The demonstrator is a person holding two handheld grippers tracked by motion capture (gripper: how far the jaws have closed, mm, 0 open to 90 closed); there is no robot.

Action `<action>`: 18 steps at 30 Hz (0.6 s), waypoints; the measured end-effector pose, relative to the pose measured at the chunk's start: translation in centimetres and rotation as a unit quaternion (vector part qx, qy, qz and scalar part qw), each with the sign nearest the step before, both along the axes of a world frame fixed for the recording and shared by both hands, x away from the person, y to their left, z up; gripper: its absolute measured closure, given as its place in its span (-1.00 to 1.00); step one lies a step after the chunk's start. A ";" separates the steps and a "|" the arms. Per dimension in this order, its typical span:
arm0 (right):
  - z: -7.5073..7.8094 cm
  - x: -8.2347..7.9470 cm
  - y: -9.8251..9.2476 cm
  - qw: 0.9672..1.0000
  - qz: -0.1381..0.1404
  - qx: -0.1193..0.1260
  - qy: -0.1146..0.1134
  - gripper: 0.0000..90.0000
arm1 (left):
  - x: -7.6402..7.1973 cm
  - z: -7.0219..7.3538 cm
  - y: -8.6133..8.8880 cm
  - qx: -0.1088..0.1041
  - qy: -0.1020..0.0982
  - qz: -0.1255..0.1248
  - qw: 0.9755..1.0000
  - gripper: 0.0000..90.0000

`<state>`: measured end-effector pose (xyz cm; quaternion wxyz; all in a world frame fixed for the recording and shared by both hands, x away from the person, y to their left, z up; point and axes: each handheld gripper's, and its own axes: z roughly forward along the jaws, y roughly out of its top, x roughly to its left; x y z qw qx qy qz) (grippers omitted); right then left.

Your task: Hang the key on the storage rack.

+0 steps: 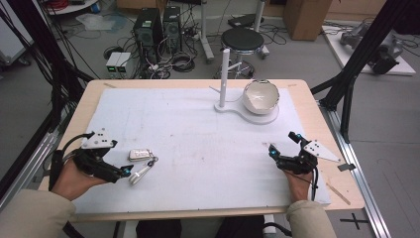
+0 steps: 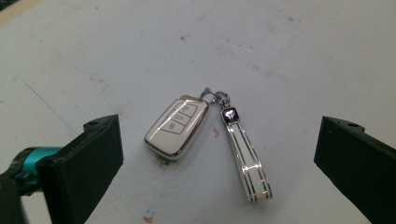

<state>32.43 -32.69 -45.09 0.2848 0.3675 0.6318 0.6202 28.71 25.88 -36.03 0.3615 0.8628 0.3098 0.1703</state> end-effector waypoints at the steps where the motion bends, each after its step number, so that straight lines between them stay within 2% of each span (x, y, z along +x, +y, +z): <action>1: 0.0 0.0 0.0 1.000 0.000 0.000 -0.002 -0.99 | 0.0 -0.3 -0.2 0.002 0.008 0.003 1.000 -0.96; 6: 0.0 0.1 0.0 1.000 0.001 -0.001 -0.004 -0.99 | 0.1 -1.3 -1.1 0.035 0.039 0.009 0.999 -0.94; 7: 0.0 0.1 0.0 1.000 0.000 -0.002 -0.004 -0.99 | 0.1 -1.3 -1.1 0.035 0.039 0.009 0.999 -0.94; 8: 0.0 0.0 0.0 1.000 -0.001 0.000 -0.002 -0.99 | 0.2 -1.5 -1.3 0.040 0.052 0.012 0.998 -0.92; 10: 0.0 0.1 -0.1 1.000 -0.001 -0.002 -0.005 -0.99 | 0.2 -1.6 -1.3 0.041 0.059 0.015 0.997 -0.92; 13: 0.0 0.1 0.0 1.000 -0.001 -0.001 -0.005 -0.99 | 0.4 -2.0 -1.5 0.051 0.080 0.014 0.995 -0.92; 15: 0.0 0.1 -0.1 1.000 -0.001 -0.001 -0.005 -0.99 | 0.5 -2.5 -1.8 0.067 0.101 0.014 0.993 -0.92; 16: 0.0 0.1 -0.1 1.000 -0.001 -0.001 -0.005 -0.99 | 0.5 -2.5 -1.8 0.067 0.101 0.014 0.993 -0.92; 18: 0.0 0.1 0.0 1.000 -0.001 0.000 -0.005 -0.99 | 0.6 -2.8 -2.1 0.074 0.110 0.011 0.991 -0.92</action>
